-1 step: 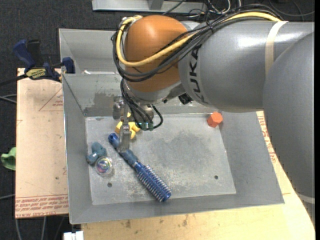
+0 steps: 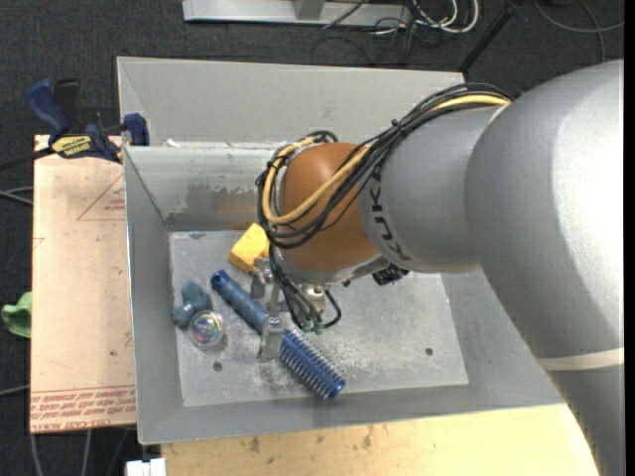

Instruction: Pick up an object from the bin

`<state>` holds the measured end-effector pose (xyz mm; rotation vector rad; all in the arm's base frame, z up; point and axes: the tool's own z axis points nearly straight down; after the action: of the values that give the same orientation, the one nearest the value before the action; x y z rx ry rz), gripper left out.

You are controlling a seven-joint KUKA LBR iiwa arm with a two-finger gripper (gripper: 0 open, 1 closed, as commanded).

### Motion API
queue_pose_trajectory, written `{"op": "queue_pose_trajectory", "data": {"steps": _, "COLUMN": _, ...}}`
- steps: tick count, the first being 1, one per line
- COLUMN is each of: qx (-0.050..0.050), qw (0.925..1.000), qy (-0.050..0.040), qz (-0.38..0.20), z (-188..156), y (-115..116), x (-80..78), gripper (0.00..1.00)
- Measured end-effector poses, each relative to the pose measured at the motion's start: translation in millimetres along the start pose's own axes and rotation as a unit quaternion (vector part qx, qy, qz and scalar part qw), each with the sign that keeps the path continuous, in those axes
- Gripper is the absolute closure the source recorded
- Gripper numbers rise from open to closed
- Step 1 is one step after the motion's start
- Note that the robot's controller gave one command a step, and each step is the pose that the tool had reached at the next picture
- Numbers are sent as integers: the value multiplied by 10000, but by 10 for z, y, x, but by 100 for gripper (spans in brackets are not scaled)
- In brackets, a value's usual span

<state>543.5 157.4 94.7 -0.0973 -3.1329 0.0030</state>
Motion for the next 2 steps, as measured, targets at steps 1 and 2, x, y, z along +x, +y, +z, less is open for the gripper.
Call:
{"op": "queue_pose_trajectory", "data": {"steps": 1, "qx": -19, "qw": 10000, "qy": -32, "qz": -10, "z": -45, "y": 23, "x": -20, "gripper": 100}}
{"op": "queue_pose_trajectory", "data": {"steps": 2, "qx": -37, "qw": 9980, "qy": -74, "qz": 634, "z": -977, "y": 141, "x": 87, "gripper": 100}}
